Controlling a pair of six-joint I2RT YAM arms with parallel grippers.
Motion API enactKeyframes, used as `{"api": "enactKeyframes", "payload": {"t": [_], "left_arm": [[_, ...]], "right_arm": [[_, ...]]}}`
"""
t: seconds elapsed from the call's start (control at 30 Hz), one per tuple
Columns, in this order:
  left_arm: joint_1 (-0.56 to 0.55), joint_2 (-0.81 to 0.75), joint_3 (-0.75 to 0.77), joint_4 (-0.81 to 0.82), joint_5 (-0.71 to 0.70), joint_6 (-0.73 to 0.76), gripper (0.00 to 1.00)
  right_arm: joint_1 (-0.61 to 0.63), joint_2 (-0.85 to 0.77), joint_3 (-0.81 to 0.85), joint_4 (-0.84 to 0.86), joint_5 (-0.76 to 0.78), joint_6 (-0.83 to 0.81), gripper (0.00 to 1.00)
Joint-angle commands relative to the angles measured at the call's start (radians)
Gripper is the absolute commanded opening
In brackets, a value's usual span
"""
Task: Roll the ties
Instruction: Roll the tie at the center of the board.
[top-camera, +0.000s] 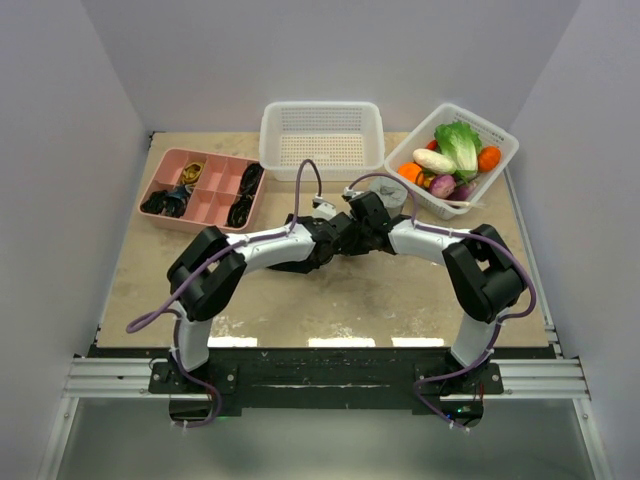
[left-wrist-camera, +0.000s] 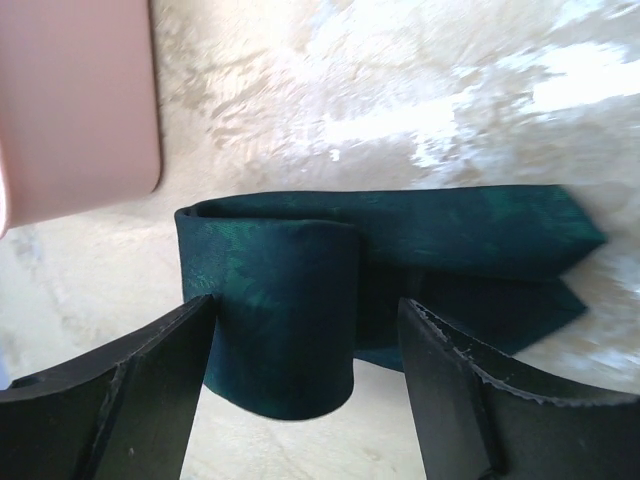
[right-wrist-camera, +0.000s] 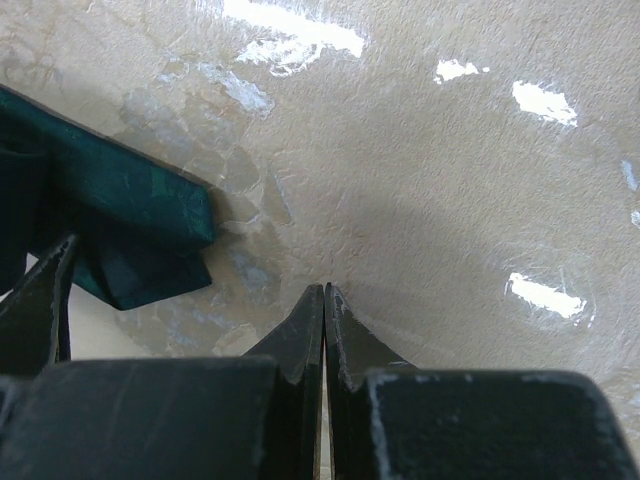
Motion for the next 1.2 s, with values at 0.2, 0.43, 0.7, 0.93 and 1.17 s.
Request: {"api": "enactKeyframes", "payload": {"t": [0.2,0.43,0.7,0.93,1.17], "left_arm": [[-0.001,-0.102,0.011,0.067,0.062,0.034,0.81],[0.082,-0.249,-0.061,0.145,0.185,0.08,0.85],[0.322,-0.505,-0.255,0.346,0.554,0.118,0.87],[0.493,-0.598,-0.421,0.455,0.896,0.092,0.88],[0.626,-0.634,-0.55,0.534,1.069,0.071,0.88]], "right_arm": [[-0.003,-0.08,-0.004,0.042,-0.034,-0.028,0.0],[0.011,-0.105,0.014,0.088,-0.117,-0.038,0.0],[0.121,-0.049,0.152,0.114,-0.146,-0.048,0.0],[0.192,0.043,0.247,0.144,-0.192,-0.025,0.0],[0.215,0.119,0.293,0.173,-0.203,-0.021,0.0]]}}
